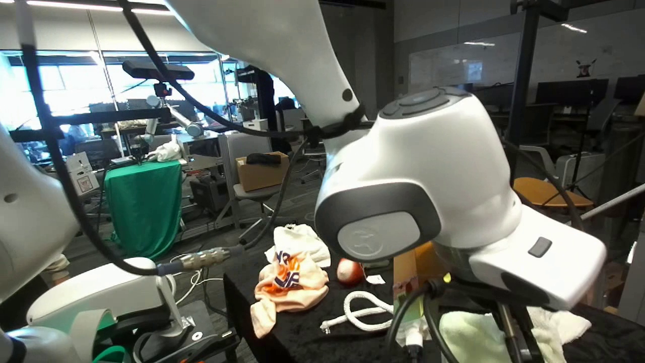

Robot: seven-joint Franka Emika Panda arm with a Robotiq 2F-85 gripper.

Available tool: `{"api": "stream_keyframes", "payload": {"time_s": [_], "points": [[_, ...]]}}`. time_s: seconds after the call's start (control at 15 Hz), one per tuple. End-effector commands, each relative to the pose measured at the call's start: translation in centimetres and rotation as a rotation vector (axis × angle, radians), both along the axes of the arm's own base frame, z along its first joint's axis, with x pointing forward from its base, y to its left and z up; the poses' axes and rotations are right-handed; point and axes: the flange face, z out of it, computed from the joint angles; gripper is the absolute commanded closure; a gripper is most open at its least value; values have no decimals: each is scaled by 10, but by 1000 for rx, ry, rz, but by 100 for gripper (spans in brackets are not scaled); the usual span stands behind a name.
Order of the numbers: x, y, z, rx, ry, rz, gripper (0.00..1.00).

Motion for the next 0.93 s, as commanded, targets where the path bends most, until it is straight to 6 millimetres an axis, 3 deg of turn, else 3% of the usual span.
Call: {"api": "stream_keyframes", "payload": {"time_s": [0.0,0.33,0.87], "points": [[-2,20,46,-36,-116,-8,91],[-4,32,83,-57,-206,-3,91],[-2,64,111,-78,-325,12,91]]}}
